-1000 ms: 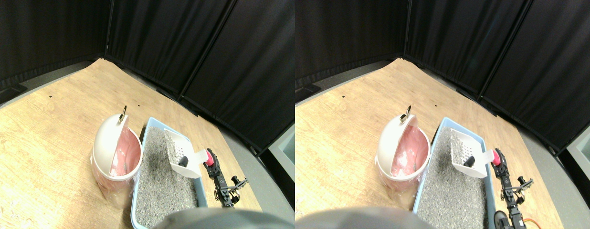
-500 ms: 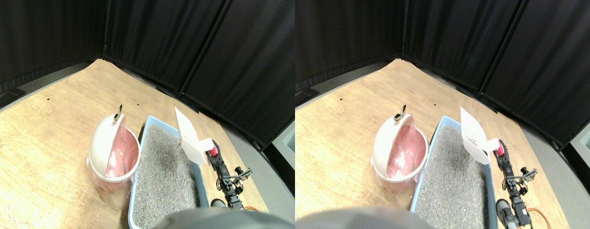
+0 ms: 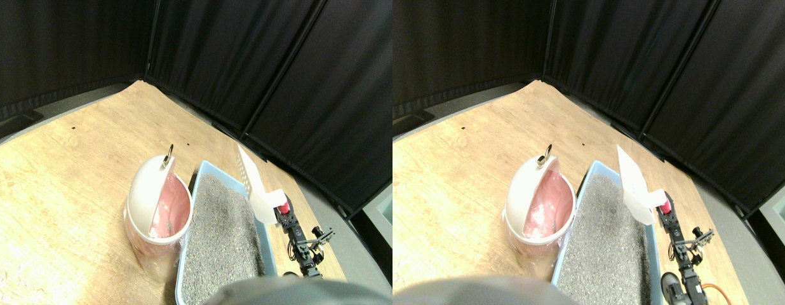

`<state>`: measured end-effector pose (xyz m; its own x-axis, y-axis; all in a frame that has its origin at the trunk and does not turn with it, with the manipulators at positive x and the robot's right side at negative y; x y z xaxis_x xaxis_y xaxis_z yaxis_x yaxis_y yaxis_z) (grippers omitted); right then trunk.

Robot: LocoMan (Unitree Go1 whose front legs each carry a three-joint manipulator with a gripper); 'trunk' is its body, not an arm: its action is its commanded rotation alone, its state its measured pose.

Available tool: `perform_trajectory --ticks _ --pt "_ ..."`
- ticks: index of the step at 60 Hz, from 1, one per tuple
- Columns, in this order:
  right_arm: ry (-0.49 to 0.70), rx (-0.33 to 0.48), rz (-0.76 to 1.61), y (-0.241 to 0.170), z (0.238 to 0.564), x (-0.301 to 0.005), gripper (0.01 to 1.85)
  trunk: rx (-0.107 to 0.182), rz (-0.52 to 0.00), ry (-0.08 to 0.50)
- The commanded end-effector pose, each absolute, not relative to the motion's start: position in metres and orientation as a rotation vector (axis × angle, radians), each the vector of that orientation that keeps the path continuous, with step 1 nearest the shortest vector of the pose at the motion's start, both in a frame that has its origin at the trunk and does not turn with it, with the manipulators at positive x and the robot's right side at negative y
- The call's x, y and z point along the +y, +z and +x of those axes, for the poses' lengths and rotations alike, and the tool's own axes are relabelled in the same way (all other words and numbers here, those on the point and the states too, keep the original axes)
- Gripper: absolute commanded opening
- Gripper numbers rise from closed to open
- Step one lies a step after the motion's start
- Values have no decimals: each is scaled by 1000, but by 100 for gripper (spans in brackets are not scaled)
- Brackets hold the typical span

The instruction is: Scoop (unimanual)

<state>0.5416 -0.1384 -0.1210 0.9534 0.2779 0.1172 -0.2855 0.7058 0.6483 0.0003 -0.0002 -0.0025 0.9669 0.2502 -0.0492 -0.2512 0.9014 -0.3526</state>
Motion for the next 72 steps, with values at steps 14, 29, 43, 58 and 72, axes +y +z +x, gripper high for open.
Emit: perform_trajectory --ticks 14,29,43,58,72 --pt "366 -60 619 -108 541 -128 6 -5 -392 299" --pt "501 -63 392 -94 541 -109 6 -3 -428 334" --pt "564 -35 268 -83 543 -91 6 -1 -464 363" --pt "598 25 135 -79 546 -73 6 2 -489 391" --pt "649 41 -2 -77 547 -54 6 4 -513 411"
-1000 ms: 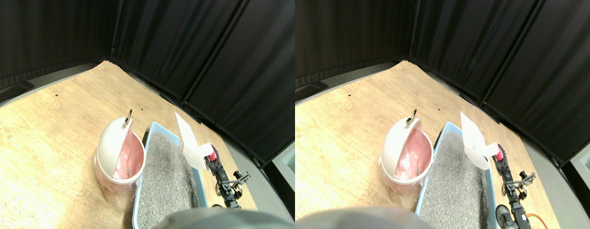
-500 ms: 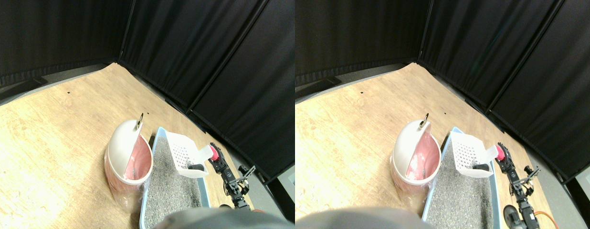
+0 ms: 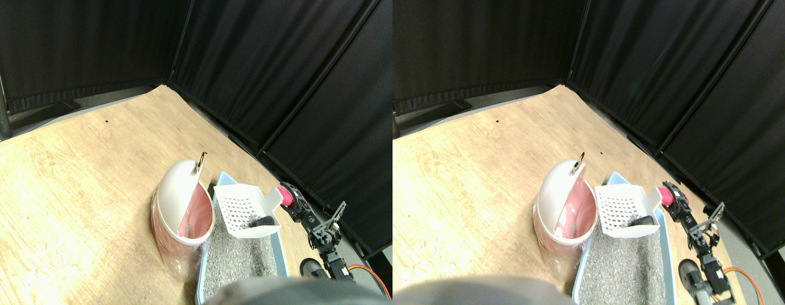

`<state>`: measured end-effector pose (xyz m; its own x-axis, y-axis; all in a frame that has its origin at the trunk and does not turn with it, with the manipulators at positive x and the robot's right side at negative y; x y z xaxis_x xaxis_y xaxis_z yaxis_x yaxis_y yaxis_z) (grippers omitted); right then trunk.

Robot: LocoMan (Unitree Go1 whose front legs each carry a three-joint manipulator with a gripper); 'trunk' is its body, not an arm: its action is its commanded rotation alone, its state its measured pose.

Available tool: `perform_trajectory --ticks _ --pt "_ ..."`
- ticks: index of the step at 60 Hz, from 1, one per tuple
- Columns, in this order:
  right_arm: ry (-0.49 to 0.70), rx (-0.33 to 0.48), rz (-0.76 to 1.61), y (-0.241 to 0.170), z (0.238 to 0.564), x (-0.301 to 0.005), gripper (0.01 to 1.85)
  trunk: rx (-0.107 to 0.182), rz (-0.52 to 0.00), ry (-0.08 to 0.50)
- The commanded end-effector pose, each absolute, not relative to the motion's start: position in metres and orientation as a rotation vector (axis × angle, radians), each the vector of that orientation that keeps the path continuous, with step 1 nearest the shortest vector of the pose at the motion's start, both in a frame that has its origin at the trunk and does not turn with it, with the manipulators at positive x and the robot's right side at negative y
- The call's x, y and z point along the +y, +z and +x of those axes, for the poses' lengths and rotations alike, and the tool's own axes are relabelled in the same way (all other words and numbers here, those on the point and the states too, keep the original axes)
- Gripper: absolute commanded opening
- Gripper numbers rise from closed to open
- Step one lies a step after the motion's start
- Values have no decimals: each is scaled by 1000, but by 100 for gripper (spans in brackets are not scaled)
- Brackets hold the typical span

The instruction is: Scoop (unimanual)

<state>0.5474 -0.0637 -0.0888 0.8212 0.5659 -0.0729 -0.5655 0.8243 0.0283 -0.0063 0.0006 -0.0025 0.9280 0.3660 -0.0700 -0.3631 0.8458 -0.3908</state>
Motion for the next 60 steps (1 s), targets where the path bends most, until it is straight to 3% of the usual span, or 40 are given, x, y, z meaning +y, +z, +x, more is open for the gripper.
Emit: perform_trajectory --ticks 1,29,55,60 --pt "649 41 -2 -77 547 -54 6 4 -515 412" --pt "767 103 -184 -72 546 -23 6 -4 -550 430" --pt "779 173 -359 -70 538 -5 6 -11 -565 437" --pt "808 194 -406 -66 536 0 28 -13 -567 437"
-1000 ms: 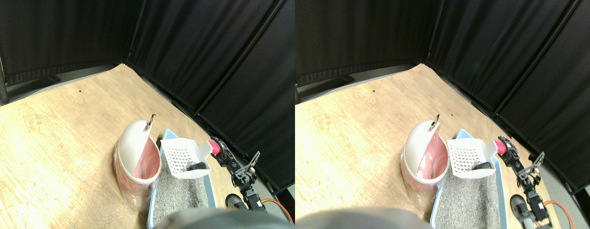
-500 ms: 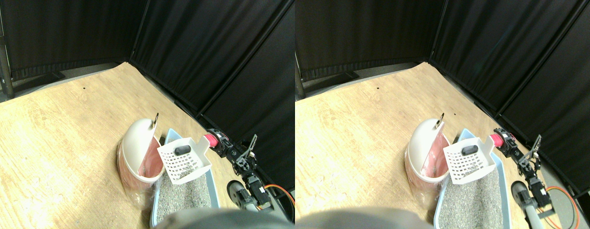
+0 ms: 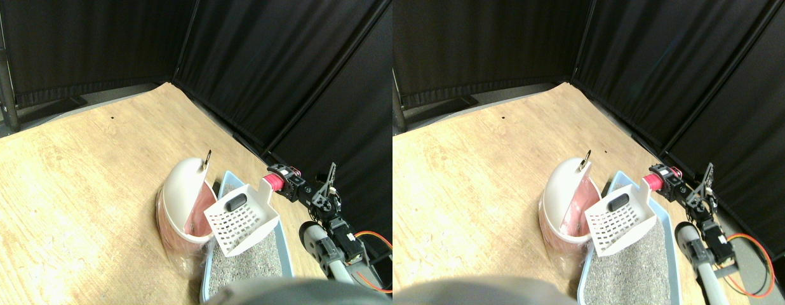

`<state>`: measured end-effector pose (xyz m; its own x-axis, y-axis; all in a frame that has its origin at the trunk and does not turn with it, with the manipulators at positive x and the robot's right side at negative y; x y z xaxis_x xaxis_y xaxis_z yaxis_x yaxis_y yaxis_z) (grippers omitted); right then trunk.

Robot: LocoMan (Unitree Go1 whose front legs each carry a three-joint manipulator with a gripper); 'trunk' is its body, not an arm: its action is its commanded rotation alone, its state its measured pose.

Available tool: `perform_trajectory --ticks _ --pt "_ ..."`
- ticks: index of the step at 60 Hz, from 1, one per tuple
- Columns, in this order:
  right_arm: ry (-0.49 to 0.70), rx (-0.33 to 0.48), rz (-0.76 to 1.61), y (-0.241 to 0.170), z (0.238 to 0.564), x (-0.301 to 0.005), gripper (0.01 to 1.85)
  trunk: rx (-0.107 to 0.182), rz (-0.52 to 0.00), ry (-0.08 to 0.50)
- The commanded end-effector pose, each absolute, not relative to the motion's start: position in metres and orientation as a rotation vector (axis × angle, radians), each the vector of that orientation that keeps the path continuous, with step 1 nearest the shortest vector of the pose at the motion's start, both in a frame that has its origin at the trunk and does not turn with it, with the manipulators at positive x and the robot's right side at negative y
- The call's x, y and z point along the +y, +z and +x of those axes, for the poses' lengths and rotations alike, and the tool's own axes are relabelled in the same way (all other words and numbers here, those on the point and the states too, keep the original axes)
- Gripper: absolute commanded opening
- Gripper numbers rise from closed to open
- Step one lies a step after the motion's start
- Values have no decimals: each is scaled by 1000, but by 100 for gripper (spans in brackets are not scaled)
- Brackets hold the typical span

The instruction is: Scoop (unimanual)

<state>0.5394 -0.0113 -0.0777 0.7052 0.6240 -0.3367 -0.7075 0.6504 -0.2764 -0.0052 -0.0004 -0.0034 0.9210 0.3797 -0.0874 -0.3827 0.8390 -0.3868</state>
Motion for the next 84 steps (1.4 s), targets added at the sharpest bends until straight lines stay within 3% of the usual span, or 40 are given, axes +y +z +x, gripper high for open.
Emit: perform_trajectory --ticks 1,2,4,24,28,33,38,42,45,47,58,59,72,75,77,82,84 --pt "813 203 -410 -64 536 1 27 -13 -567 437" --pt "813 203 -410 -64 536 1 27 -13 -567 437" --pt "812 210 -418 -62 535 3 6 -14 -568 434" --pt "734 220 -487 -60 545 9 12 -17 -573 437" --pt "707 230 -507 -60 546 9 6 -15 -574 435" --pt "708 200 -517 -62 546 6 12 -18 -574 434" --pt "676 171 -522 -60 543 4 6 -19 -574 432" --pt "681 129 -536 -58 541 1 27 -19 -574 432" --pt "668 124 -544 -56 540 1 24 -19 -574 432" --pt "661 119 -555 -54 538 2 6 -19 -574 432" --pt "644 30 -573 -47 536 2 12 -21 -572 426" --pt "644 30 -572 -47 536 2 6 -22 -571 426" --pt "620 12 -572 -45 534 1 6 -26 -571 424" --pt "622 -13 -572 -45 536 0 24 -26 -571 424" --pt "608 -52 -583 -45 536 0 17 -26 -571 424" --pt "568 -86 -581 -45 534 -1 32 -26 -571 424" --pt "553 -96 -586 -44 533 -2 29 -27 -567 418"
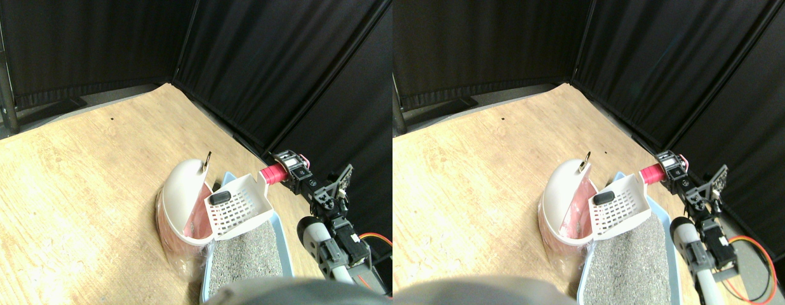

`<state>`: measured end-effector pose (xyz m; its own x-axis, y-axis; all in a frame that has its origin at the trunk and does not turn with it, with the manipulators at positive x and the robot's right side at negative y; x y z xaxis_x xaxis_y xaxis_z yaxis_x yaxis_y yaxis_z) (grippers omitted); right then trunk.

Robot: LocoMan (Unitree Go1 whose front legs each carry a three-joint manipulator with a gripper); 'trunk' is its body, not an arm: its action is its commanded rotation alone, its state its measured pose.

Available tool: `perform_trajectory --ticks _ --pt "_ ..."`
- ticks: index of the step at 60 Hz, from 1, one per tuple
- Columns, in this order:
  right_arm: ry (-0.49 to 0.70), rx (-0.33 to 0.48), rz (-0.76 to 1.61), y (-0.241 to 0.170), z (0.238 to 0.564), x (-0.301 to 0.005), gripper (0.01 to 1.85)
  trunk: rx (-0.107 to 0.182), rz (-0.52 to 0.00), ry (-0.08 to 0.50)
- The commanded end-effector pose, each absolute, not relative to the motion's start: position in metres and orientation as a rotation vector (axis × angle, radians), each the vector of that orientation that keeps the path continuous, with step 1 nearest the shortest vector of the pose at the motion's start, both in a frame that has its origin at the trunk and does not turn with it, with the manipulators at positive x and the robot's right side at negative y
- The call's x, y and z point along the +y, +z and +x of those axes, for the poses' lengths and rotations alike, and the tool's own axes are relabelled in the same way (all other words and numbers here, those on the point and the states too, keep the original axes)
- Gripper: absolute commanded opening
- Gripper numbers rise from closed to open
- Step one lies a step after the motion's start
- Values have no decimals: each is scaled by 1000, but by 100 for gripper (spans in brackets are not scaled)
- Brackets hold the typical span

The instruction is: Scoop (unimanual)

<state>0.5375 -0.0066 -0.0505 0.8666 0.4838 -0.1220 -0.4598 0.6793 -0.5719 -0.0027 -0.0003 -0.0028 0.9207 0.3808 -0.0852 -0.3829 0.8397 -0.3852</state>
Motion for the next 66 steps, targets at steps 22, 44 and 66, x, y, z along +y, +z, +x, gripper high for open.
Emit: perform_trajectory --ticks 22,44,66 --pt "510 -137 -683 -34 527 1 15 -30 -562 410" --pt "591 -183 -772 -23 538 1 6 -38 -564 404" --pt "610 -174 -856 -6 538 8 6 -41 -568 400"
